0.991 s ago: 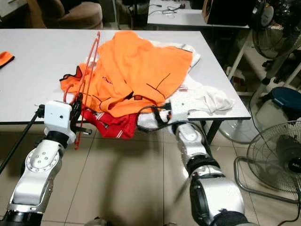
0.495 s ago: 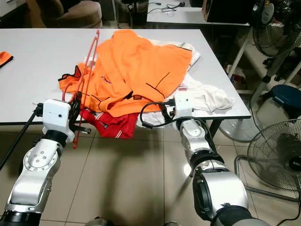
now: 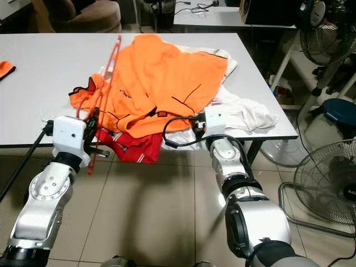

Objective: Hang hanger

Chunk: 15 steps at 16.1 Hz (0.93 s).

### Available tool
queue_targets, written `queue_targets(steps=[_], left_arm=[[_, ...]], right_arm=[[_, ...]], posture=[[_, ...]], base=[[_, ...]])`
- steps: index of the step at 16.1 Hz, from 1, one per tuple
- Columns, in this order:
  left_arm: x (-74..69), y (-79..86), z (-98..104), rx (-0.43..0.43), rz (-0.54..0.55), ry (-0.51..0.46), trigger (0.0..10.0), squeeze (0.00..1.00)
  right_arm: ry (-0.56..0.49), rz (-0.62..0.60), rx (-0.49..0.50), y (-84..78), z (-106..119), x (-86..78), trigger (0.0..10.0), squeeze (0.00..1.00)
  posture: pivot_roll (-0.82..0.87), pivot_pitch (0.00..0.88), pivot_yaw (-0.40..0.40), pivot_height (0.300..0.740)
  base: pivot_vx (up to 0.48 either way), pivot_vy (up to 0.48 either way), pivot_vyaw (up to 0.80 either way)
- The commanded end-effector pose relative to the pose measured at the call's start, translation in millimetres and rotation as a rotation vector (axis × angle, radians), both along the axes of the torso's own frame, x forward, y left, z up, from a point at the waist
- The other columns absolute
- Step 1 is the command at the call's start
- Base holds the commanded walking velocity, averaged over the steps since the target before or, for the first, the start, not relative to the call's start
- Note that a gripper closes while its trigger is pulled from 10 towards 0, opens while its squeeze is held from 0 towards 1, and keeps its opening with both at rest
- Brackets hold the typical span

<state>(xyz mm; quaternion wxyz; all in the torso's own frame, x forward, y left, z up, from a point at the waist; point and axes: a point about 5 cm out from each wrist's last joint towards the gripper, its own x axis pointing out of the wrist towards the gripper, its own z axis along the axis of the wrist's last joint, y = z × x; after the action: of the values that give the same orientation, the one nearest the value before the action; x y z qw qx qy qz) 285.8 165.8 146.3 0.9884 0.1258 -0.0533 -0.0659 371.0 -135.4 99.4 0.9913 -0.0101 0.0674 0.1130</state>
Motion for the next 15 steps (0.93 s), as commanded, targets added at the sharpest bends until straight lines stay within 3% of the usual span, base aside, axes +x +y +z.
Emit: queue_targets(steps=[1, 6, 13, 14, 15], left_arm=[[4.4, -4.0, 2.5, -0.01, -0.013, -0.013, 10.0, 0.0], [17.3, -16.5, 4.9, -0.045, -0.043, -0.034, 10.0, 0.0], [27.0, -31.7, 1.1, -0.061, -0.105, -0.034, 10.0, 0.0], [28.3, -30.1, 1.4, -0.054, -0.099, -0.039, 10.0, 0.0], [28.3, -29.4, 0.6, -0.034, -0.092, -0.04, 10.0, 0.0]], right_arm=[[-0.055, 0.009, 0.023, 5.1, 6.5, 1.0, 0.0, 0.0], [-0.237, 0.024, 0.056, 14.3, 18.7, -5.8, 0.0, 0.0], [-0.263, -0.039, 0.004, -14.4, 3.6, -24.4, 0.0, 0.0], [-0.247, -0.044, -0.009, -15.3, -0.7, -27.2, 8.9, 0.31], [-0.245, -0.027, 0.022, -14.8, -1.4, -29.3, 10.0, 1.0]], posture=[[0.11, 0.01, 0.025, 0.74], [0.04, 0.0, 0.032, 0.74], [-0.01, 0.0, 0.049, 0.74], [-0.02, 0.0, 0.048, 0.74], [-0.01, 0.0, 0.05, 0.74]], base=[[0.0, 0.0, 0.0], [0.0, 0.0, 0.0], [0.0, 0.0, 0.0], [0.0, 0.0, 0.0], [0.0, 0.0, 0.0]])
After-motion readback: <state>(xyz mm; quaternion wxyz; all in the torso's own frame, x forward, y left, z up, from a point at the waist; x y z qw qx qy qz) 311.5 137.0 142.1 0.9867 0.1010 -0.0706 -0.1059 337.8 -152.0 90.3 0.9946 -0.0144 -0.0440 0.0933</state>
